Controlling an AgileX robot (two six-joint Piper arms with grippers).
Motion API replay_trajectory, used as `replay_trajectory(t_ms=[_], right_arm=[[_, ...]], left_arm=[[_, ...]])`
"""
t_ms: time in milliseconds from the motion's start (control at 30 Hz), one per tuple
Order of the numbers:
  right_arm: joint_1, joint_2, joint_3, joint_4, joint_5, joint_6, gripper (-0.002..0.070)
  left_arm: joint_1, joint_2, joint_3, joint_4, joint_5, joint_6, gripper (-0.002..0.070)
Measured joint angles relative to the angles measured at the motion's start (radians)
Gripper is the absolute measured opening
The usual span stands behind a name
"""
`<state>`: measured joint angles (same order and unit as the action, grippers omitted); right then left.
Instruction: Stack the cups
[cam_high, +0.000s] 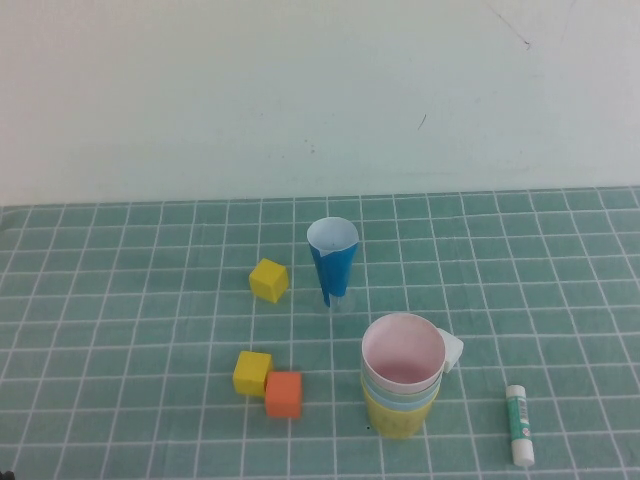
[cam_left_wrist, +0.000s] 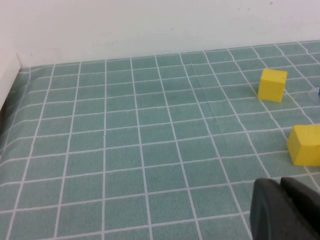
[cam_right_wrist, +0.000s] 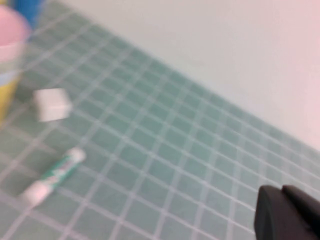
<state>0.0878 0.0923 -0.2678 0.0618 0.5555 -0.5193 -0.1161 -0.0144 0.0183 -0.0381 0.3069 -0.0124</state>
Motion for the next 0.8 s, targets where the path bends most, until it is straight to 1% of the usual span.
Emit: replay_trajectory(t_ms=[167,267,800], right_arm=[[-0.15,-0.093,0.191,0.0,-0.156,0.0,-0.0001],[-0.196,-0.1,0.28,0.0,-0.193,0.002,-0.0001],[-0.208,-0.105,0.285,0.0,-0.184,0.002,-0.0001]], left_arm=[[0.0,0.0,0.0,0.0,0.0,0.0,-0.0002],[0.0,0.0,0.0,0.0,0.0,0.0,-0.0001],[0.0,0.0,0.0,-0.002,0.002,0.0,-0.0002]])
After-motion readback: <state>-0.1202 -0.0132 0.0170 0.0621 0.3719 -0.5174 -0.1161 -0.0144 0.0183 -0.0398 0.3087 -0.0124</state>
